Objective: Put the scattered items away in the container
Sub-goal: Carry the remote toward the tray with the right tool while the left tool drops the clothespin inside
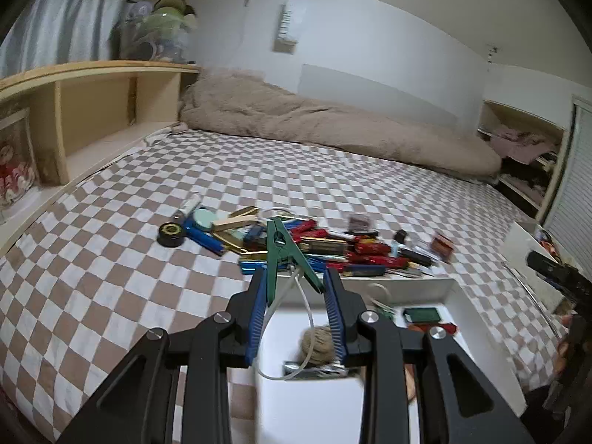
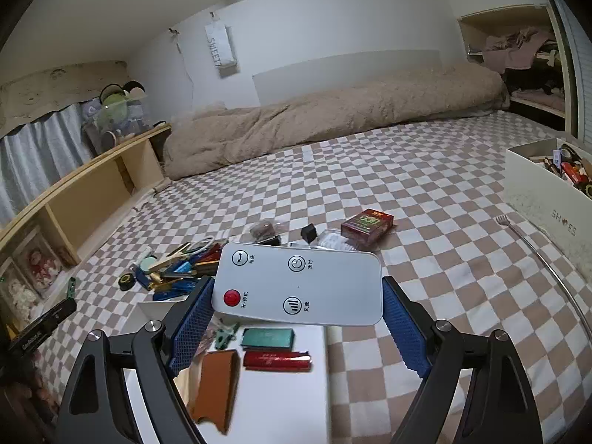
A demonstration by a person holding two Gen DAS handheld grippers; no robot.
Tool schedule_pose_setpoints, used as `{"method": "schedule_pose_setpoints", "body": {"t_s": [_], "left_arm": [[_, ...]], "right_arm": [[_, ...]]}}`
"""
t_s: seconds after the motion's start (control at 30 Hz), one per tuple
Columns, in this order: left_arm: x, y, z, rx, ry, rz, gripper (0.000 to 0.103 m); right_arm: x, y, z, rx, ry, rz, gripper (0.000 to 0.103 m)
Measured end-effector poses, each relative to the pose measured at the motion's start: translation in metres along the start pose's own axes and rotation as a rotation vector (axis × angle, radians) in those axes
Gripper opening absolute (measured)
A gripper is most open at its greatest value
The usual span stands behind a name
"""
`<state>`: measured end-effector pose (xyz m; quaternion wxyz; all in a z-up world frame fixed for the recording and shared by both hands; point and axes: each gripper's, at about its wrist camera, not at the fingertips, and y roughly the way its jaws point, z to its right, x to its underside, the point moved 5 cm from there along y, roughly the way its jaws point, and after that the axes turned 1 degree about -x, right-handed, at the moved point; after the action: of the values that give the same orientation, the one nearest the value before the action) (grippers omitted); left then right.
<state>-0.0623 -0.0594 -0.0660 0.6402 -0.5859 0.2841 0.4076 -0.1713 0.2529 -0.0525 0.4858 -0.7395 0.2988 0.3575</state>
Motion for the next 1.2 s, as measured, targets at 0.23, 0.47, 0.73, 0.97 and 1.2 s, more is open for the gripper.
{"method": "schedule_pose_setpoints", "body": {"t_s": [0.23,0.47,0.73,0.97,1.2], "left_arm": [[0.01,-0.001,0.026,0.045,0.054,-0.042,0.031],[0.011,0.016,0.039,0.108,0.038,-0.142,0.031],[0.017,0.059,0.038,0.097,-0.025,-0.287,0.031],[0.021,0.085,0.034,0.067,-0.089,-0.365,0.031],[0.022,0.103,0.032,0.068,-0.169,-0.427,0.031]], "right_arm": [[0.014,-0.003,-0.018,-0.021,-0.047,-0.038,0.087],[0.029,0.003,-0.025,-0.057,-0.032,-0.084,0.087],[0.043,0.015,-0.033,-0.059,-0.05,-0.138,0.087],[0.057,0.027,-0.039,-0.071,-0.068,-0.187,0.087],[0.062,0.032,-0.039,-0.062,-0.078,-0.208,0.087]]}}
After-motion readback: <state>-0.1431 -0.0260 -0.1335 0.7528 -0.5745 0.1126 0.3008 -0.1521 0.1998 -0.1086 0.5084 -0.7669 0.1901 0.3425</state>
